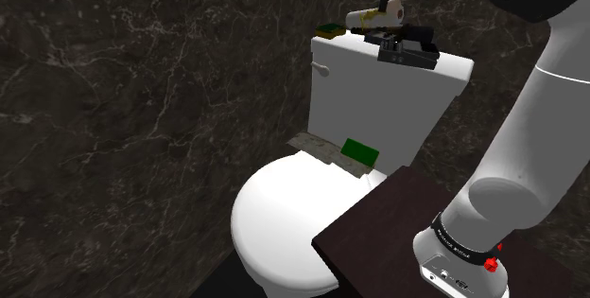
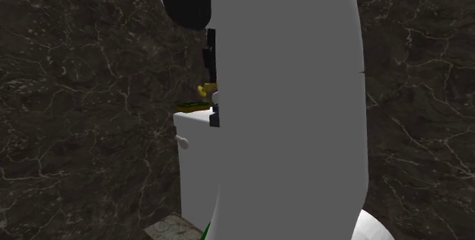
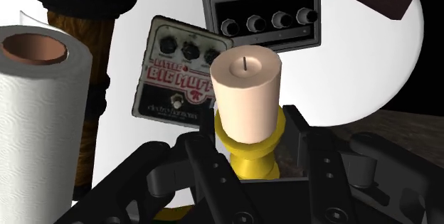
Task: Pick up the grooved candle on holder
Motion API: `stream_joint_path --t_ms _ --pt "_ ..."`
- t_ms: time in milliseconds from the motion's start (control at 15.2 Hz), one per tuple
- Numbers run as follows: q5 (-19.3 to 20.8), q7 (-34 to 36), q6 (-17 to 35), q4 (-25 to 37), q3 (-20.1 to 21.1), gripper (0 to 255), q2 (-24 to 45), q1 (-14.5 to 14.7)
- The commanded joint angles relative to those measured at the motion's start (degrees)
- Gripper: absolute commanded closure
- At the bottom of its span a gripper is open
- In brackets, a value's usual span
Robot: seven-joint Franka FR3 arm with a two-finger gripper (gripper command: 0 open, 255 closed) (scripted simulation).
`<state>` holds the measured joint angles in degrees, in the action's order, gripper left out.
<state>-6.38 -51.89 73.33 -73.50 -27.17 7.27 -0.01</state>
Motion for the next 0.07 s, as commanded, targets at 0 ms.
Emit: stream_joint_path --t_ms 0 --pt "-0.2 -0.1 -0.8 1.1 -0.1 255 0.3 -0.2"
